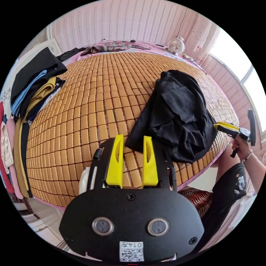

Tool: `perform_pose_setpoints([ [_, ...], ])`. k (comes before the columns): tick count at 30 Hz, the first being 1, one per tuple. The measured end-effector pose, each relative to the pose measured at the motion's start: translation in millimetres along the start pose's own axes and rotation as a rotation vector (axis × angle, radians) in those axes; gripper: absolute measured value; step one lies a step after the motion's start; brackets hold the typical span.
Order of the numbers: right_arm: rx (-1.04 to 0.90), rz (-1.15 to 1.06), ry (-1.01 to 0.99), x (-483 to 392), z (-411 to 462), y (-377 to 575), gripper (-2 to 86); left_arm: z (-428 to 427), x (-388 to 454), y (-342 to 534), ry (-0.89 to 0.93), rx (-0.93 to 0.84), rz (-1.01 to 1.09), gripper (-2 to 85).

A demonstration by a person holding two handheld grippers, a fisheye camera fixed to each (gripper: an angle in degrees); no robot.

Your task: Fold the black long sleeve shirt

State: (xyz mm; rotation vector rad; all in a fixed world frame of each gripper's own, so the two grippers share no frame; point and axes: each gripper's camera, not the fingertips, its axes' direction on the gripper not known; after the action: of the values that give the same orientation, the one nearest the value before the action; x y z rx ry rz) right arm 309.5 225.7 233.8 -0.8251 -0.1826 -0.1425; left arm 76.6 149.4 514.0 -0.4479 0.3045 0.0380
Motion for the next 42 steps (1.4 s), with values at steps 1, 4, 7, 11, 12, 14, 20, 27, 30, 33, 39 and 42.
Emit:
perform_pose_setpoints([
  [1,0.011,-0.036,0.053,-14,-3,8,8.4,0,1,1,-0.005,0.003,0.01,8.6],
  [4,0.009,-0.153,0.09,-45,-13,36,2.6,-1,9,6,0.057,-0.011,0.068,1.4],
  [7,-0.037,-0.174,0.073,-57,-26,58,1.0,-9,7,12,0.083,-0.058,0.014,0.0],
  [11,0.054,-0.02,-0.096,-27,-82,80,0.1,-64,-18,24,0.271,0.044,-0.078,-0.5],
  [12,0.085,-0.014,-0.115,-23,-94,81,0.0,-90,-23,23,0.326,0.105,-0.067,-0.5],
  [14,0.217,-0.031,-0.153,-8,-149,82,-0.2,-136,-27,15,0.37,0.209,-0.037,-0.5],
  [20,0.573,-0.09,-0.242,13,-321,80,-0.4,-332,-32,-15,0.367,0.6,0.065,-0.6],
  [27,0.984,-0.157,-0.398,14,-504,132,-0.4,-562,-34,29,0.334,1.044,0.126,-0.7],
  [30,1.062,-0.231,-0.363,-4,-566,162,-0.4,-619,-17,46,0.2,1.088,0.12,-0.7],
  [33,1.145,-0.237,-0.402,-9,-614,202,-0.5,-664,-7,77,0.205,1.218,0.141,-0.7],
  [39,1.326,-0.262,-0.36,-20,-685,287,-0.5,-736,19,133,0.158,1.371,0.239,-0.6],
  [42,1.419,-0.305,-0.322,-28,-712,325,-0.5,-762,30,165,0.17,1.471,0.247,-0.6],
])
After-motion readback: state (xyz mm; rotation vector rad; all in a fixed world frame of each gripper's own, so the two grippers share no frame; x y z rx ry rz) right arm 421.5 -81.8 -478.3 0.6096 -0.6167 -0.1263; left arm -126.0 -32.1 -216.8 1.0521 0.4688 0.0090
